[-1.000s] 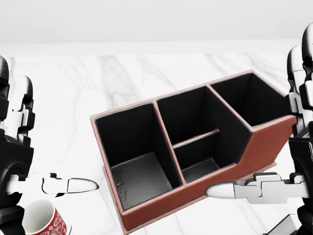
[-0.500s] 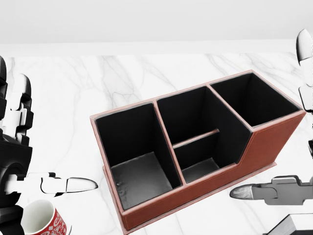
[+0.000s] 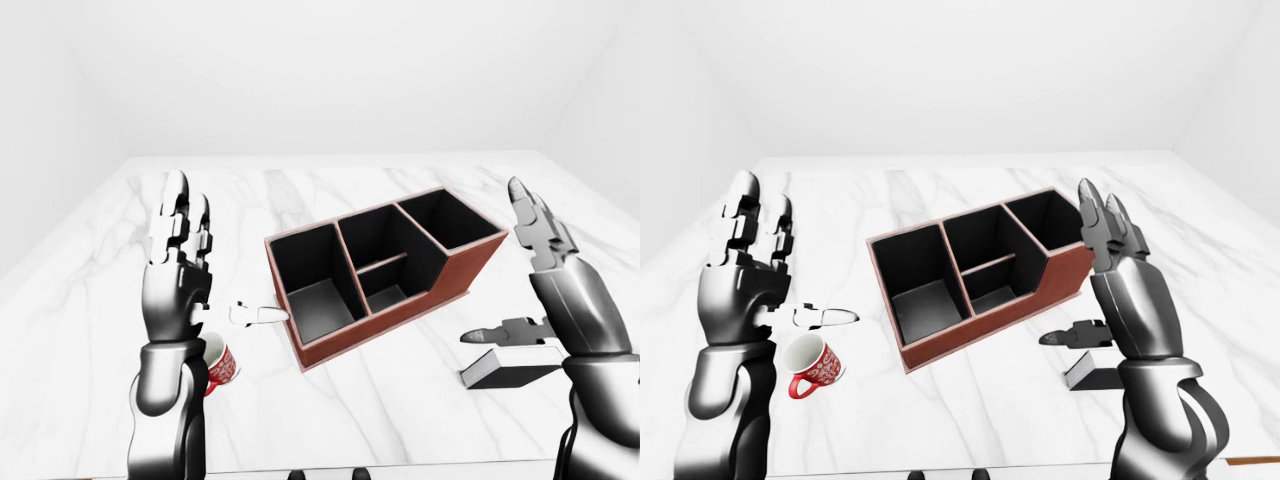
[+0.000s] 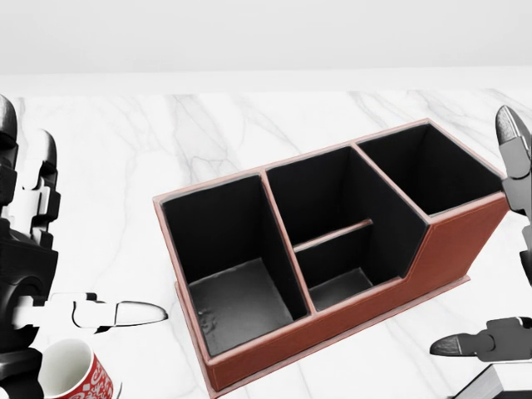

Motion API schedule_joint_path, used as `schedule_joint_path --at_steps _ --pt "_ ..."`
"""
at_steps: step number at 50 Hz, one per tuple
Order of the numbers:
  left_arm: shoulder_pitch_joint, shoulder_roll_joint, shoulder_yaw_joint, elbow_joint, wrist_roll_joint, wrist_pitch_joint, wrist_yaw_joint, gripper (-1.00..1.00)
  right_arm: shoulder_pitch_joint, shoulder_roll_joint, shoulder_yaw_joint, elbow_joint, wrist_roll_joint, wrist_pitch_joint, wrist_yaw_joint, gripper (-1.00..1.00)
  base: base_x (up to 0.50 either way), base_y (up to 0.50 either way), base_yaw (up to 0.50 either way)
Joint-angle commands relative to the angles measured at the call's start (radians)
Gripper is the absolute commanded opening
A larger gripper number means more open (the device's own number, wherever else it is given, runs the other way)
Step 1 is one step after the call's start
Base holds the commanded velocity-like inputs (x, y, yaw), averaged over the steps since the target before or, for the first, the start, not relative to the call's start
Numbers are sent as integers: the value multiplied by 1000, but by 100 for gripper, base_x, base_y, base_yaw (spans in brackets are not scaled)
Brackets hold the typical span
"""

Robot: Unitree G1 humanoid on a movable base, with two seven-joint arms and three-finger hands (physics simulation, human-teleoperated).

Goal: Pick up the book and place it in the back compartment of the caddy.

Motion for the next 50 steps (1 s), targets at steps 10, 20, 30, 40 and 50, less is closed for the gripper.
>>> schedule_joint_path --at_steps 10,20,30,40,50 --pt "5 -1 -5 19 7 0 -1 100 38 19 -41 8 -111 0 81 100 0 0 0" --pt "3 -1 -5 18 8 0 0 100 61 28 -56 13 -136 0 115 100 0 0 0" --pt "0 -1 -4 24 8 0 0 100 81 39 -66 23 -160 0 139 100 0 0 0" --pt "2 -1 -5 21 10 0 0 100 100 53 -71 37 -181 0 147 100 0 0 0" --pt "1 -1 -5 29 10 0 0 100 111 57 -80 59 -194 0 144 100 0 0 0"
